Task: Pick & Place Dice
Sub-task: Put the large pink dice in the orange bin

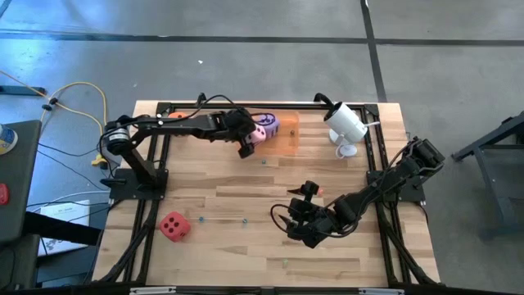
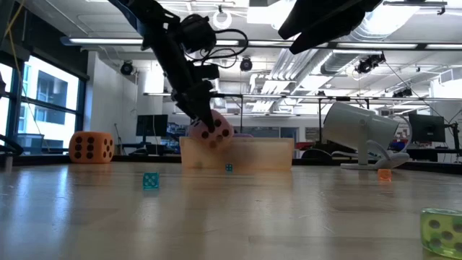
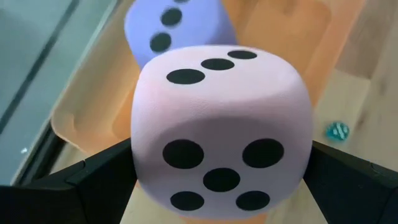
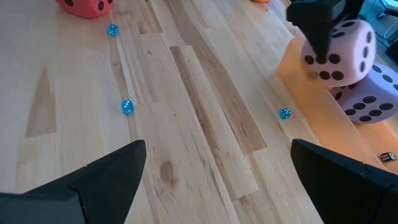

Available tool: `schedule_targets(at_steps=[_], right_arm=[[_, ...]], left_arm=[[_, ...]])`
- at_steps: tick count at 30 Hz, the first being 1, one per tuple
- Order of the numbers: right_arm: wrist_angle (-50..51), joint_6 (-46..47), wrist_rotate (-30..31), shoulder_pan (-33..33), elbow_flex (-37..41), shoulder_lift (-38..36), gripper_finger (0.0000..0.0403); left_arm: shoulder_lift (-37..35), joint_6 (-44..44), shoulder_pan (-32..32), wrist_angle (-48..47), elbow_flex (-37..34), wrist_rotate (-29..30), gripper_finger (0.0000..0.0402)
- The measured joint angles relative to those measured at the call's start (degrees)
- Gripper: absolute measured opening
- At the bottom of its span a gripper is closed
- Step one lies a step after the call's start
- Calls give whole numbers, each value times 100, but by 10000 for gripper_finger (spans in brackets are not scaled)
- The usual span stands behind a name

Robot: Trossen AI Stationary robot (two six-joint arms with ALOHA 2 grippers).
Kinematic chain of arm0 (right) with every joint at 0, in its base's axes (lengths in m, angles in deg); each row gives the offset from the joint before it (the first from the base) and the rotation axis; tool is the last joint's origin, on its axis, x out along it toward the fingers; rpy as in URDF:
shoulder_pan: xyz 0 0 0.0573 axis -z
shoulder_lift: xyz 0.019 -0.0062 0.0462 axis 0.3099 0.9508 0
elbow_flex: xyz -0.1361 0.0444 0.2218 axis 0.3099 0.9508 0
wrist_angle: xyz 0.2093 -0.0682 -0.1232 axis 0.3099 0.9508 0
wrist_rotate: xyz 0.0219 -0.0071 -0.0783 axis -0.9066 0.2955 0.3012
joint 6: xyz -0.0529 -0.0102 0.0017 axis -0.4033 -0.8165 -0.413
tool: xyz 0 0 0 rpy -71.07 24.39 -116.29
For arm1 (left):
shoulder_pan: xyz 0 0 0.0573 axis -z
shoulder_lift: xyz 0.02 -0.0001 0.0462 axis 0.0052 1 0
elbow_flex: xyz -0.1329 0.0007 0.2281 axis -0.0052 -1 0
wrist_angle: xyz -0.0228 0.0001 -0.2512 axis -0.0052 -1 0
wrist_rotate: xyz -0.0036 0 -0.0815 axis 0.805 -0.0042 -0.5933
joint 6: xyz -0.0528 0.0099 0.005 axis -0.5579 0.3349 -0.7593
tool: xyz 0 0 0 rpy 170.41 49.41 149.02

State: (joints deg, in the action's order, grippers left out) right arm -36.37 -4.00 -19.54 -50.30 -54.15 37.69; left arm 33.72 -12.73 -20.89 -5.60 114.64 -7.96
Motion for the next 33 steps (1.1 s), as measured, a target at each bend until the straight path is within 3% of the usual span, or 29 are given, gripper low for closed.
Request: schedule_targets(at_steps=[6, 13, 33], right_arm=[[7, 0, 0, 0, 0, 0, 393], [8, 0, -1, 0, 0, 0, 393], [12, 0, -2, 0, 0, 0, 393]], left_arm=[[0, 21, -40, -145, 0, -60, 399], [2, 623, -38, -122, 0, -69, 399], [5, 542, 7, -51, 0, -67, 399]])
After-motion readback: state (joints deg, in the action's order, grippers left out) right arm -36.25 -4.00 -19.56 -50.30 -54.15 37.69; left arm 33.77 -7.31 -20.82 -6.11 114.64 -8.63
